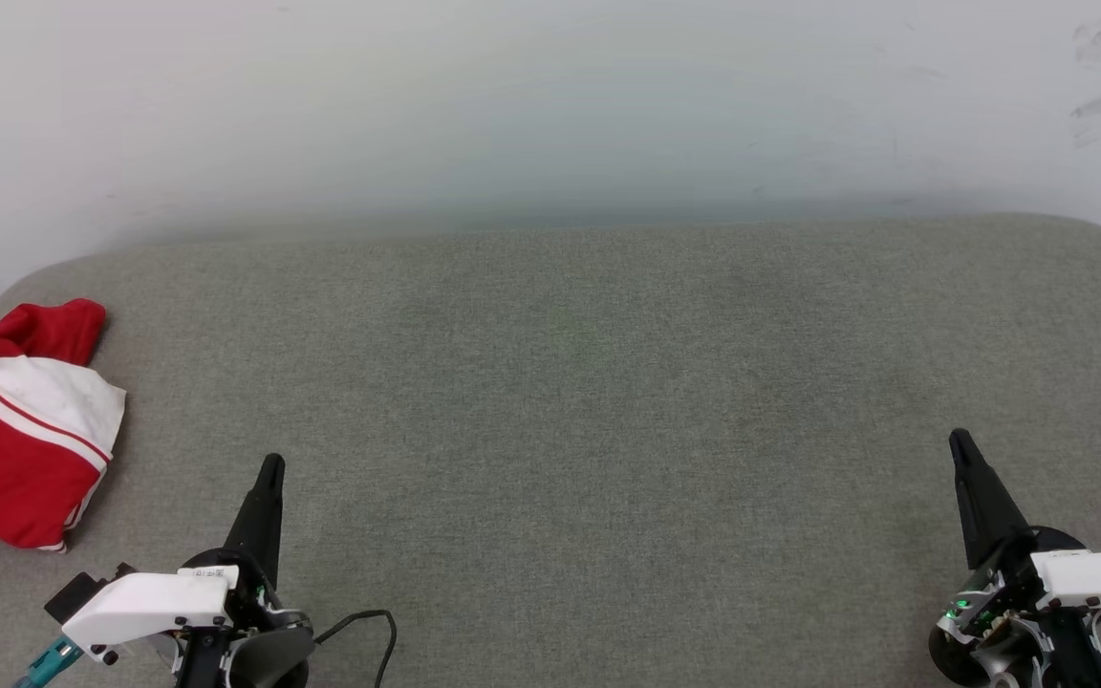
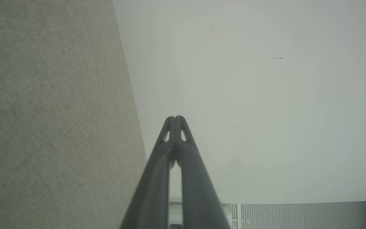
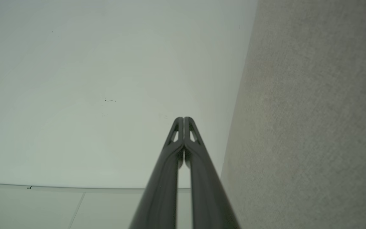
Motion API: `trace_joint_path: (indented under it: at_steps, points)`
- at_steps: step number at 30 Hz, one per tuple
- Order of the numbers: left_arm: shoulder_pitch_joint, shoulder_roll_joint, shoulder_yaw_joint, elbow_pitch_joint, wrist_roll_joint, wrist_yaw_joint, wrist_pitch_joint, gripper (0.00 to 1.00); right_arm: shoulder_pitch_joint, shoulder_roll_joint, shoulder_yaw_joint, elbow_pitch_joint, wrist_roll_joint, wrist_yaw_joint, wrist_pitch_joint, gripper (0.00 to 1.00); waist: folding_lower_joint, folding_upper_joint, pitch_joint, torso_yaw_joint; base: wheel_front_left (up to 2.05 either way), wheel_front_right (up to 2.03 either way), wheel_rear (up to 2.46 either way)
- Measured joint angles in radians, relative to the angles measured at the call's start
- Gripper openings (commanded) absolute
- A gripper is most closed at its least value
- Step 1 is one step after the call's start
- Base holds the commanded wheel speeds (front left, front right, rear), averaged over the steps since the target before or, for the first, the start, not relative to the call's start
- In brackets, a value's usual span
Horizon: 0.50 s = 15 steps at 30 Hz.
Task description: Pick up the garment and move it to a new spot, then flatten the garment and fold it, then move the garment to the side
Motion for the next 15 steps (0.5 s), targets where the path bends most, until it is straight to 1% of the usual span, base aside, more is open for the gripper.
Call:
trace_joint_path:
  at_steps: [15]
  points:
    - [0.0, 0.0, 0.0, 0.0, 0.0, 0.0, 0.001, 0.0, 0.0, 0.0, 0.0, 0.0, 0.0, 0.0, 0.0, 0.0, 0.0, 0.0, 0.0, 0.0, 0.0, 0.0, 0.0]
